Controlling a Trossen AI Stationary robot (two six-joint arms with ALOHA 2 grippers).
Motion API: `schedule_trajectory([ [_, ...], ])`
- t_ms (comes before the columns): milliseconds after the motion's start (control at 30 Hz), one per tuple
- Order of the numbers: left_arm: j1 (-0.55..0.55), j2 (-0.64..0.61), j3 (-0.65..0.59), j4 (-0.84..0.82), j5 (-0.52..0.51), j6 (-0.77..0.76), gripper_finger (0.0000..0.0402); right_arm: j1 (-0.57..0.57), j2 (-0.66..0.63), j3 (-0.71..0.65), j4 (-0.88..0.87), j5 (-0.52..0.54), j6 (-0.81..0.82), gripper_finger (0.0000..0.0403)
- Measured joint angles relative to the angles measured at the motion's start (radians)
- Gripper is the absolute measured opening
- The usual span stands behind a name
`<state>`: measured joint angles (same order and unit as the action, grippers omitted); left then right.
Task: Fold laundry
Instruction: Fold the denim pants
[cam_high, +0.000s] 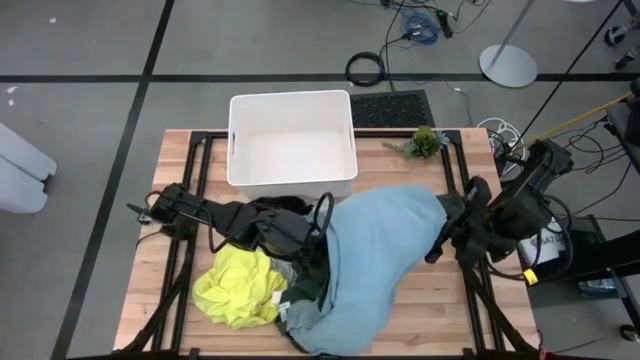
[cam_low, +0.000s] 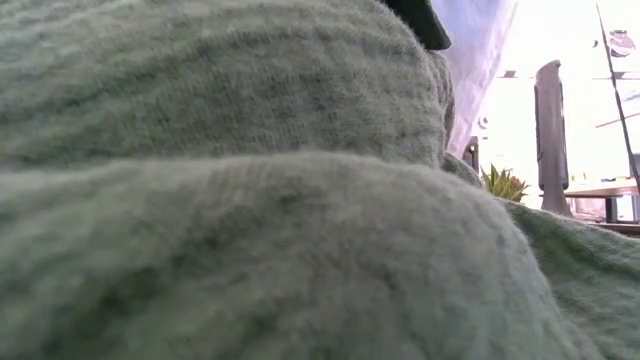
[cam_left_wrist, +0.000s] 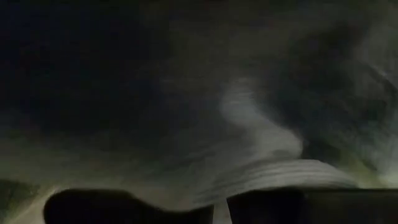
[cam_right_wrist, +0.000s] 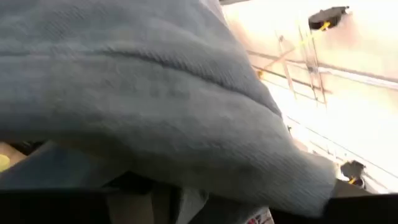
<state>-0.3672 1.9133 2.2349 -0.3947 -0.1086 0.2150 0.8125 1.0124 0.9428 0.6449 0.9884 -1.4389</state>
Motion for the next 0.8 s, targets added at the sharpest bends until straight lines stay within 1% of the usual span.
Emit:
schedule_trajectory([
  [167, 0.016, 0.000, 0.000, -0.024, 0.007, -0.032, 0.0031, 0.001, 0.003, 0.000, 0.031, 0.006, -0.054, 0.0186],
  [267, 0.034, 0.000, 0.000, -0.076, -0.007, -0.052, 0.0031, 0.001, 0.004, -0.001, 0.129, 0.006, -0.144, 0.0177],
  [400, 0.054, 0.001, -0.001, -0.140, -0.062, -0.052, 0.0041, 0.009, 0.003, -0.001, 0.281, 0.000, -0.229, 0.0166],
  [533, 0.065, 0.001, -0.001, -0.178, -0.143, -0.052, 0.0080, 0.009, 0.002, -0.001, 0.310, -0.001, -0.242, 0.0159],
  [633, 0.081, 0.001, -0.001, -0.224, -0.235, -0.058, 0.0125, 0.009, 0.003, -0.001, 0.319, 0.000, -0.259, 0.0154],
  [700, 0.093, -0.006, -0.001, -0.270, -0.293, -0.097, 0.0153, 0.009, 0.003, -0.001, 0.333, 0.000, -0.274, 0.0153],
  [800, 0.108, -0.036, -0.002, -0.347, -0.293, -0.160, 0.0183, 0.008, 0.003, -0.001, 0.369, 0.005, -0.296, 0.0152],
])
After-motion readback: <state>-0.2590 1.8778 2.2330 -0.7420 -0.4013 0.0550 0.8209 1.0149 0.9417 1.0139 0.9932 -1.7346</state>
